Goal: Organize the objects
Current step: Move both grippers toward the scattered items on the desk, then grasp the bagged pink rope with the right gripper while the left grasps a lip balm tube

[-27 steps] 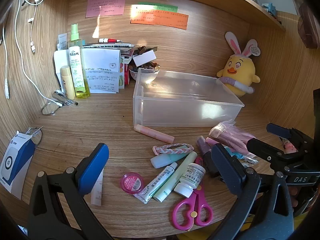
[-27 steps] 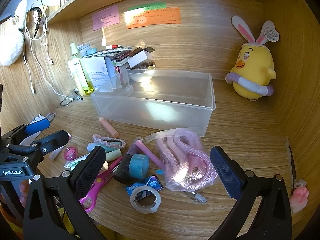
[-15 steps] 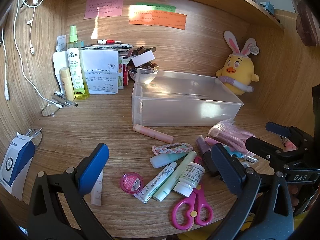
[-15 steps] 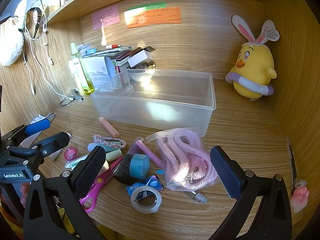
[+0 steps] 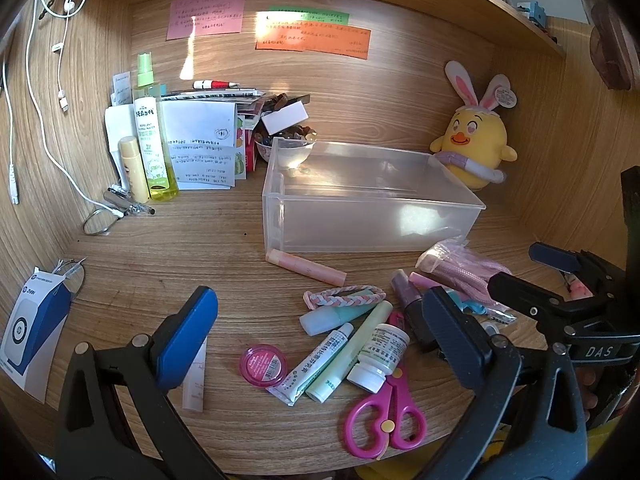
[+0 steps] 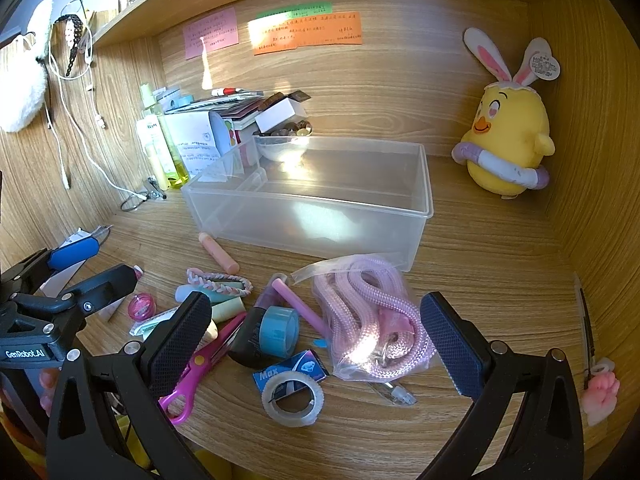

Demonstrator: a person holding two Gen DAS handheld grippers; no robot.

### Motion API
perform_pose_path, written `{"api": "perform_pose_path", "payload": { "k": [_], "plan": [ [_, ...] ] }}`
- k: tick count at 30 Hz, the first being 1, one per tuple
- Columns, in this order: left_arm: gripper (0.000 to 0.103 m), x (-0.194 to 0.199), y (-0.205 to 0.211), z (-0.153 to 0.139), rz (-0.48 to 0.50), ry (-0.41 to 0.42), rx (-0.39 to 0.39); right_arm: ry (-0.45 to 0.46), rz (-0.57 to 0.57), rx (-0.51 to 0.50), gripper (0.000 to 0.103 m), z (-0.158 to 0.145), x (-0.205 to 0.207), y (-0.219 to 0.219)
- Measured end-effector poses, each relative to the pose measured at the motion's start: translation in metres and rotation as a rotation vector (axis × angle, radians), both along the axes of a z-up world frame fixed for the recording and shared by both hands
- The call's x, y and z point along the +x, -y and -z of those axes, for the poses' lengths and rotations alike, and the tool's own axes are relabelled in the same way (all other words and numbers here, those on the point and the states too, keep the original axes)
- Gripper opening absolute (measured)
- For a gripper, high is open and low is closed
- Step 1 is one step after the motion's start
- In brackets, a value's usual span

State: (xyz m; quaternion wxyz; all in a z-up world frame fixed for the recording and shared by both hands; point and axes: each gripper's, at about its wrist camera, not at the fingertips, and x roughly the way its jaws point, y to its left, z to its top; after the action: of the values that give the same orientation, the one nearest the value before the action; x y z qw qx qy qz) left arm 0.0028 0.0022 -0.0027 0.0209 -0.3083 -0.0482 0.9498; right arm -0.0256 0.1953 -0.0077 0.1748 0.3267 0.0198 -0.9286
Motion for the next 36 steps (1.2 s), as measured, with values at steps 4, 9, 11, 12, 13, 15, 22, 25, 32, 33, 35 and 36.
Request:
{"api": "perform_pose_path", "payload": {
  "k": [4,9,11,12,13,15,22,25,32,33,35,36],
  "plan": [
    [0.103,0.0,0.002,0.001,0.002,0.008,0.012,0.001,0.001,-0.001,0.103,0.0,0.0,0.0],
    [0.103,-0.001,0.004,0.003,0.008,0.019,0.026,0.018,0.002,-0.019,0.103,0.002,-0.003,-0.005],
    [0.103,-0.001,0.004,0.003,0.01,0.018,0.021,0.027,0.004,-0.029,0.103,0.003,-0.005,-0.006],
    [0.103,0.0,0.004,0.003,0.009,0.016,0.016,0.03,0.005,-0.032,0.103,0.003,-0.006,-0.007],
    [0.102,0.001,0.004,0.002,0.008,0.012,0.01,0.031,0.009,-0.032,0.103,0.004,-0.007,-0.008],
    [0.09,0.002,0.006,0.001,0.012,0.013,0.004,0.021,0.022,-0.027,0.103,0.003,-0.007,-0.011],
    [0.074,0.005,0.034,0.009,-0.059,0.056,-0.027,-0.019,0.09,-0.004,0.103,0.001,-0.01,-0.032],
    [0.07,0.005,0.049,0.018,-0.054,0.105,-0.014,0.011,0.113,-0.021,0.101,0.005,-0.018,-0.045],
    [0.058,0.003,0.068,0.045,-0.104,0.192,-0.015,0.083,0.115,-0.045,0.089,0.022,-0.034,-0.057],
    [0.055,0.002,0.07,0.047,-0.11,0.2,-0.008,0.096,0.103,-0.044,0.088,0.024,-0.037,-0.055],
    [0.052,-0.001,0.075,0.052,-0.141,0.214,-0.01,0.116,0.083,-0.024,0.087,0.029,-0.043,-0.05],
    [0.05,-0.001,0.077,0.054,-0.153,0.219,-0.017,0.121,0.077,-0.01,0.087,0.031,-0.045,-0.047]
  ]
}}
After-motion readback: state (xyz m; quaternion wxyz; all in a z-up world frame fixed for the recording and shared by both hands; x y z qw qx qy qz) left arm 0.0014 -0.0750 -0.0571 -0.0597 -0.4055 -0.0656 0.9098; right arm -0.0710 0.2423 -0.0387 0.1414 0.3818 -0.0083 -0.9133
